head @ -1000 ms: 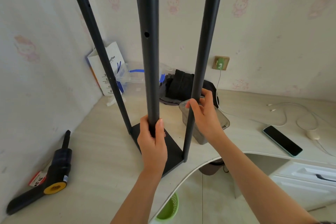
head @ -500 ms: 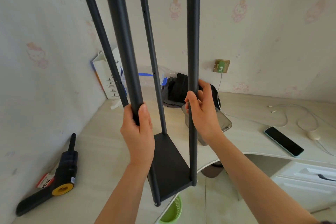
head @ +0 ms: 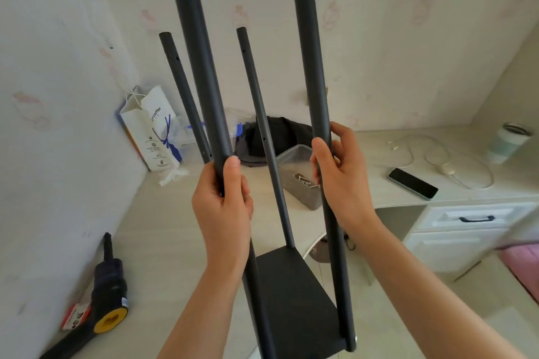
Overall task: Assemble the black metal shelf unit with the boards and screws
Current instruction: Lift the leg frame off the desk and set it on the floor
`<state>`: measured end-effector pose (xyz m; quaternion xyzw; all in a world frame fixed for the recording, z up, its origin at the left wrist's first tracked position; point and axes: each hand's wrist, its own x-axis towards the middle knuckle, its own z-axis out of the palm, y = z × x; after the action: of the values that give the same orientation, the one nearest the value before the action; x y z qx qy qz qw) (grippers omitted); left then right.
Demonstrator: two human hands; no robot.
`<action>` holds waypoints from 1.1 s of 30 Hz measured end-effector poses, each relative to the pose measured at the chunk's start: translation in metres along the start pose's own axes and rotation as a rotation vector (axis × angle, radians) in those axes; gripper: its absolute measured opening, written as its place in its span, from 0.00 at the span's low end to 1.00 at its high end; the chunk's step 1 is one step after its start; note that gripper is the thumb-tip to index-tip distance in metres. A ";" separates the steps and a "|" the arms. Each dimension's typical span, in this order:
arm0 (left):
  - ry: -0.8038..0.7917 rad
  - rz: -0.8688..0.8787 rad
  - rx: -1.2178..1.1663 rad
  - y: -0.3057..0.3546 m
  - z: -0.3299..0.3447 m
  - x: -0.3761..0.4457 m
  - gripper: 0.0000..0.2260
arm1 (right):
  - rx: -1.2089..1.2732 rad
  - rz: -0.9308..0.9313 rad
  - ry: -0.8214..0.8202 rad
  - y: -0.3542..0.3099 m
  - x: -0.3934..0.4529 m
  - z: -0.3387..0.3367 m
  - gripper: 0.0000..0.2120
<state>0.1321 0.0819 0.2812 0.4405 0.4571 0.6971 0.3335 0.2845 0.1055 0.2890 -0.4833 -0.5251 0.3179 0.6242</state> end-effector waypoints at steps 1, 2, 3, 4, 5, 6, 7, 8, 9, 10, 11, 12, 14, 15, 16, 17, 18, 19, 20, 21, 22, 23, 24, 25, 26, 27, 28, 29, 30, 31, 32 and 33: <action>-0.024 -0.007 -0.011 0.002 -0.001 -0.005 0.12 | -0.002 -0.001 0.025 -0.003 -0.009 -0.005 0.12; -0.052 -0.012 -0.022 0.004 -0.002 -0.010 0.13 | -0.004 -0.001 0.057 -0.007 -0.018 -0.009 0.12; -0.083 -0.014 -0.030 0.006 -0.003 -0.015 0.13 | -0.008 -0.001 0.089 -0.010 -0.027 -0.014 0.11; -0.116 -0.014 -0.040 0.008 -0.004 -0.021 0.13 | -0.015 -0.001 0.120 -0.014 -0.036 -0.019 0.11; -0.150 -0.014 -0.049 0.010 -0.004 -0.027 0.13 | -0.024 -0.003 0.151 -0.018 -0.046 -0.025 0.11; -0.182 -0.015 -0.057 0.012 -0.003 -0.034 0.13 | -0.036 -0.005 0.182 -0.021 -0.055 -0.031 0.11; -0.212 -0.021 -0.065 0.014 -0.002 -0.040 0.12 | -0.051 -0.006 0.212 -0.025 -0.064 -0.037 0.11; -0.239 -0.031 -0.074 0.016 0.000 -0.046 0.12 | -0.066 -0.005 0.243 -0.028 -0.072 -0.043 0.11; -0.264 -0.045 -0.085 0.017 0.003 -0.053 0.12 | -0.077 -0.002 0.274 -0.031 -0.080 -0.049 0.11; -0.288 -0.059 -0.097 0.019 0.006 -0.060 0.12 | -0.083 0.001 0.305 -0.035 -0.088 -0.056 0.11; -0.315 -0.066 -0.107 0.020 0.009 -0.067 0.13 | -0.084 0.005 0.336 -0.038 -0.096 -0.064 0.11; -0.348 -0.068 -0.114 0.022 0.014 -0.074 0.13 | -0.082 0.007 0.367 -0.041 -0.104 -0.072 0.12; -0.423 -0.069 -0.127 0.026 0.024 -0.089 0.14 | -0.086 0.007 0.427 -0.046 -0.120 -0.089 0.12; -0.457 -0.071 -0.138 0.028 0.029 -0.096 0.14 | -0.089 0.008 0.455 -0.047 -0.128 -0.098 0.11; -0.499 -0.080 -0.150 0.029 0.037 -0.106 0.14 | -0.094 0.007 0.491 -0.050 -0.138 -0.111 0.11; -0.529 -0.093 -0.154 0.029 0.044 -0.114 0.13 | -0.100 0.005 0.516 -0.052 -0.146 -0.121 0.10; -0.544 -0.100 -0.154 0.028 0.049 -0.119 0.12 | -0.106 0.004 0.529 -0.054 -0.151 -0.127 0.10; -0.570 -0.105 -0.154 0.027 0.057 -0.129 0.12 | -0.117 0.008 0.555 -0.056 -0.159 -0.138 0.10; -0.601 -0.111 -0.157 0.026 0.065 -0.141 0.12 | -0.129 0.013 0.588 -0.057 -0.168 -0.150 0.10; -0.629 -0.120 -0.159 0.024 0.074 -0.153 0.12 | -0.141 0.016 0.617 -0.058 -0.177 -0.163 0.10; -0.656 -0.131 -0.163 0.023 0.082 -0.166 0.13 | -0.153 0.020 0.641 -0.058 -0.186 -0.176 0.10; -0.681 -0.143 -0.169 0.022 0.091 -0.179 0.13 | -0.161 0.025 0.661 -0.058 -0.195 -0.189 0.10; -0.702 -0.154 -0.174 0.020 0.099 -0.193 0.14 | -0.160 0.033 0.680 -0.058 -0.205 -0.202 0.10; -0.722 -0.160 -0.174 0.018 0.107 -0.206 0.15 | -0.153 0.043 0.699 -0.057 -0.215 -0.215 0.10; -0.742 -0.162 -0.169 0.016 0.116 -0.220 0.16 | -0.151 0.053 0.717 -0.057 -0.224 -0.229 0.10; -0.763 -0.167 -0.164 0.014 0.124 -0.235 0.16 | -0.159 0.064 0.733 -0.055 -0.234 -0.243 0.10; -0.785 -0.176 -0.162 0.012 0.133 -0.249 0.16 | -0.173 0.077 0.742 -0.054 -0.244 -0.258 0.10; -0.805 -0.185 -0.156 0.010 0.142 -0.264 0.16 | -0.183 0.094 0.748 -0.053 -0.253 -0.273 0.10; -0.825 -0.196 -0.143 0.008 0.151 -0.280 0.16 | -0.196 0.117 0.754 -0.051 -0.262 -0.290 0.10; -0.843 -0.211 -0.126 0.004 0.160 -0.294 0.16 | -0.215 0.140 0.757 -0.050 -0.271 -0.304 0.10; -0.859 -0.224 -0.109 0.001 0.168 -0.307 0.15 | -0.236 0.164 0.760 -0.047 -0.279 -0.318 0.11; -0.879 -0.232 -0.093 -0.004 0.176 -0.321 0.14 | -0.249 0.194 0.765 -0.045 -0.288 -0.332 0.12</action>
<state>0.4190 -0.1352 0.2125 0.6251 0.2868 0.4215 0.5911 0.5284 -0.2594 0.2368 -0.6857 -0.2419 0.1066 0.6782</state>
